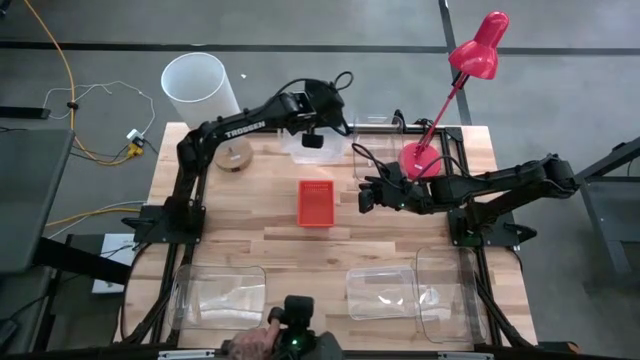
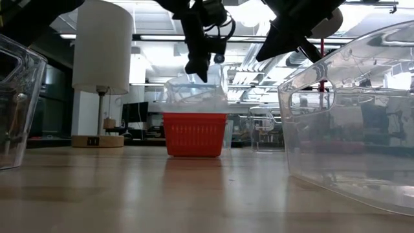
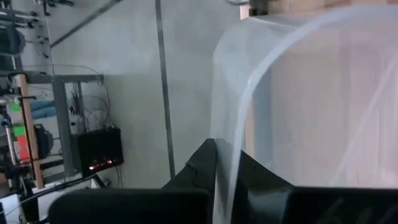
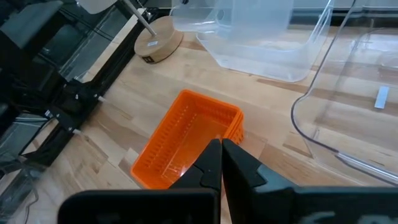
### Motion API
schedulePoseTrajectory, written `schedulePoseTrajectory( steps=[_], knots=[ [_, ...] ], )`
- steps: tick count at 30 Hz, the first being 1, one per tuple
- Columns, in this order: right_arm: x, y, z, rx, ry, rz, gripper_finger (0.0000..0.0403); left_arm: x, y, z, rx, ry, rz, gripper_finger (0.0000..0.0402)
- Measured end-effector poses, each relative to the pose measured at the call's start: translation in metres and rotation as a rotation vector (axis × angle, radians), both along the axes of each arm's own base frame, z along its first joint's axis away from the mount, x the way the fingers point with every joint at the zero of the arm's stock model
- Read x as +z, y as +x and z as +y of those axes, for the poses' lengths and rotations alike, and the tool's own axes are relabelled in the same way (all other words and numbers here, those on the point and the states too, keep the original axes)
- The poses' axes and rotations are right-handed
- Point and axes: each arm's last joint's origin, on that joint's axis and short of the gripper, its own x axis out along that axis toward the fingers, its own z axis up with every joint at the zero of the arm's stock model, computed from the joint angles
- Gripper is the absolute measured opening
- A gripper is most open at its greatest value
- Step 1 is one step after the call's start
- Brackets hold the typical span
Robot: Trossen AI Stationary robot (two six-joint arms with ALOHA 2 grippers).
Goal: Stack baskets by color
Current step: Stack the middle left white bin on the top white bin
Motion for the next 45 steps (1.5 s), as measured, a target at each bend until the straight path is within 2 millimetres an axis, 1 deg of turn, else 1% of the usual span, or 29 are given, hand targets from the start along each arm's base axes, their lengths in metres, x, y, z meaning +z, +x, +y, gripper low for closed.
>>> schedulePoseTrajectory(
  steps=[5, 9, 15, 19, 23, 27, 36, 40, 45],
  knots=[
    [0.000, 0.000, 0.001, 0.003, 0.000, 0.000, 0.0000, -0.002, -0.004, 0.001, 0.022, -0.027, 0.017, 0.0000],
    [0.000, 0.000, 0.001, 0.005, 0.000, 0.000, 0.0000, -0.005, -0.010, 0.002, 0.042, -0.095, 0.015, 0.0000],
    [0.000, 0.000, 0.001, 0.007, 0.002, 0.001, 0.0000, -0.004, -0.011, 0.003, 0.058, -0.075, 0.018, 0.0000],
    [0.000, 0.000, 0.001, 0.008, 0.003, 0.001, 0.0000, -0.006, -0.014, 0.002, 0.054, -0.115, 0.043, 0.0000],
    [0.000, 0.000, 0.003, 0.016, 0.001, 0.002, 0.0000, -0.016, -0.012, 0.004, 0.104, -0.139, 0.030, 0.0000],
    [0.000, 0.000, 0.007, 0.034, -0.005, 0.005, 0.0000, -0.024, -0.009, 0.007, 0.146, -0.122, 0.038, 0.0000],
    [0.000, -0.001, 0.009, 0.044, -0.017, 0.011, 0.0000, -0.026, -0.007, 0.008, 0.159, -0.105, 0.041, 0.0003],
    [0.000, -0.001, 0.009, 0.042, -0.027, 0.013, 0.0000, -0.026, -0.008, 0.007, 0.178, -0.107, 0.036, 0.0030],
    [0.000, -0.001, 0.009, 0.041, -0.027, 0.014, 0.0000, -0.025, -0.007, 0.004, 0.175, -0.098, 0.042, 0.0091]
  ],
)
